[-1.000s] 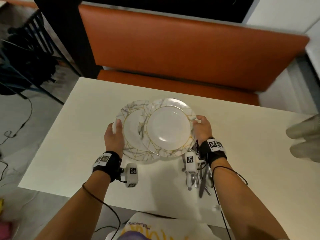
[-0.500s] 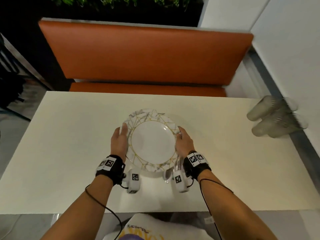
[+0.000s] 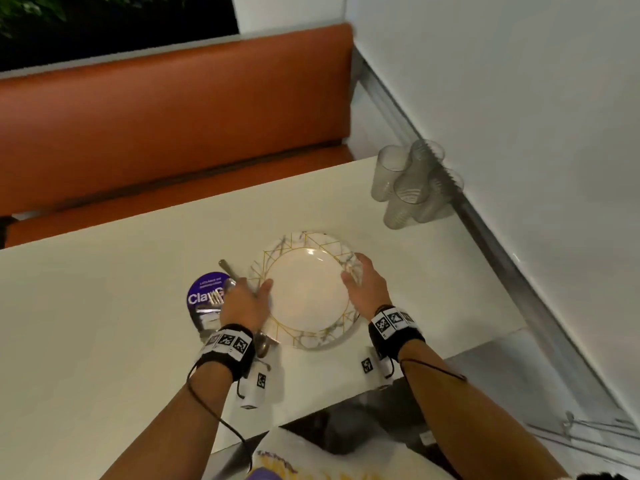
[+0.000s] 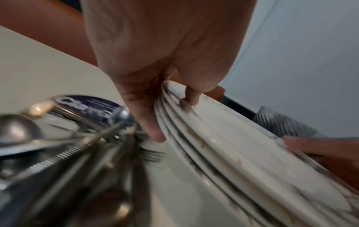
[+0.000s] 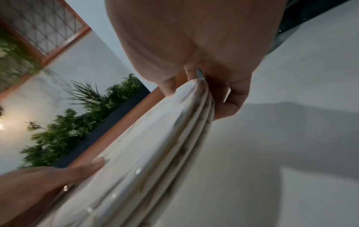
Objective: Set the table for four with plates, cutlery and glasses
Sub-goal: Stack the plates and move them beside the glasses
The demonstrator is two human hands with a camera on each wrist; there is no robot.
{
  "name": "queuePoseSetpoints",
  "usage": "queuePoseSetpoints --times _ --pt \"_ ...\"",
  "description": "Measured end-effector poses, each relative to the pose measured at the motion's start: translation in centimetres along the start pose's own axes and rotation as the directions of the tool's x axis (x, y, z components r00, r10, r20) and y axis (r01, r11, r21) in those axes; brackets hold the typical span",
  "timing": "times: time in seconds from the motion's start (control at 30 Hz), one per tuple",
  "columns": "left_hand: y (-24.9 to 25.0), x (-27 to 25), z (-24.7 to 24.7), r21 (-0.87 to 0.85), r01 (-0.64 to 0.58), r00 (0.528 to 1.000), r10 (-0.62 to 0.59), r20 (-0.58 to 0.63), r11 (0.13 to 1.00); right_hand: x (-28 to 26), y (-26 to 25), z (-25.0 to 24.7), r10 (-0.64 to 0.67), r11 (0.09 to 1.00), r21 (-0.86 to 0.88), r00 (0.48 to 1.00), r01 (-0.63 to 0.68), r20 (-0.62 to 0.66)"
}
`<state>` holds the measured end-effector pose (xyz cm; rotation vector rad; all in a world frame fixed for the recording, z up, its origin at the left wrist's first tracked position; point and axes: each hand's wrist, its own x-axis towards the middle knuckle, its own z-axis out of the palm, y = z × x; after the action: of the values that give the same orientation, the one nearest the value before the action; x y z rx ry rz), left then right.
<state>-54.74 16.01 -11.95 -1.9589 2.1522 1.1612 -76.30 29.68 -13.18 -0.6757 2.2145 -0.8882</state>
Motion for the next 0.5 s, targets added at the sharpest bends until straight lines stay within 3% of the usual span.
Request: queuePoseSetpoints --times 0.13,0.33,0.5 --pt "4.3 -0.5 5.5 0.121 -0.018 0.995 0.006 0.098 0.992 1.0 5.8 -4.6 0.094 0.994 -0.055 0.995 -0.092 0.029" --pt "7.2 -0.8 10.7 0.165 -0.028 0.983 -0.002 0.184 0.986 2.4 10.5 -8.6 0.119 0.978 -0.175 0.992 -0.113 0.026" --pt "8.8 -1.7 12.2 0.117 -0.081 0.984 0.061 0.167 0.99 2.7 11.1 -9.8 0.04 0.906 -0.414 0.991 -0.09 -0.129"
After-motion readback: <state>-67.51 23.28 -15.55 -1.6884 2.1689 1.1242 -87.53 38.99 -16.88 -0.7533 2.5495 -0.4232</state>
